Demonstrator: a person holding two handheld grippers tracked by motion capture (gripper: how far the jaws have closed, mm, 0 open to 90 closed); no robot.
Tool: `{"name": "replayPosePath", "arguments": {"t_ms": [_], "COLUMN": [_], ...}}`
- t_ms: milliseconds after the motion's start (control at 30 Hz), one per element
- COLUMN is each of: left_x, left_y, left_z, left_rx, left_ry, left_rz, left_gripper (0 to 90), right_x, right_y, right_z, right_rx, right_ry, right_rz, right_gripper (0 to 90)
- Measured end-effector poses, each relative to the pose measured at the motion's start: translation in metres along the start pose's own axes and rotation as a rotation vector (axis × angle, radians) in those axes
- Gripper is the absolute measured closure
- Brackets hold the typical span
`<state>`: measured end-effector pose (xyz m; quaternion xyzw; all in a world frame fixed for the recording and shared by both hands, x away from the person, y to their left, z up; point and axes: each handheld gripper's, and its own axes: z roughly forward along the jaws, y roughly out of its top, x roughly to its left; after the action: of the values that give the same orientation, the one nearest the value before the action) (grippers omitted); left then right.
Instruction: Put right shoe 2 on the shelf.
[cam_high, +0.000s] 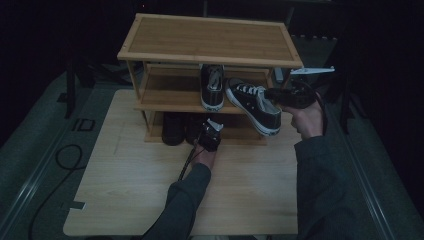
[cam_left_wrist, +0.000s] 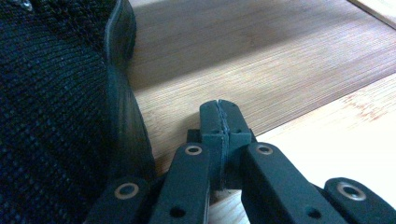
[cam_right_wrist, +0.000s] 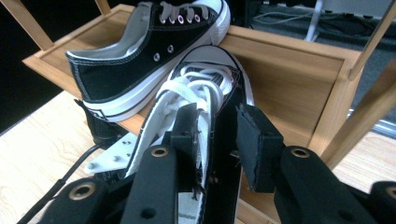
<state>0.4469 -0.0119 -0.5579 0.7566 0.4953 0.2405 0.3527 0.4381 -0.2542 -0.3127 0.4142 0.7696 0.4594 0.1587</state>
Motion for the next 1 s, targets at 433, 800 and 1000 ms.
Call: {"name": "replayPosePath", "arguments": {"t_ms": [433,800,1000], "left_x": [0.000,0.000,0.000], "left_y": [0.000,0.000,0.000], "left_z": [0.000,0.000,0.000], "left_rx": [0.000,0.000,0.000], "left_ry": [0.000,-0.001,-0.001], "left_rz": [0.000,-0.001,-0.001], "left_gripper": [90.0,90.0,90.0], "right_x": [-0.005,-0.008,-0.009], "right_y": [-0.002,-0.019,-0.032], "right_z": [-0.028,-0.024,-0.030], "right_rx": [-0.047,0.035,0.050], "right_ry": [-0.037,-0.105,-0.116], "right_rz": [0.006,-0.028,-0.028], "right_gripper": [85.4,90.0,90.0]}}
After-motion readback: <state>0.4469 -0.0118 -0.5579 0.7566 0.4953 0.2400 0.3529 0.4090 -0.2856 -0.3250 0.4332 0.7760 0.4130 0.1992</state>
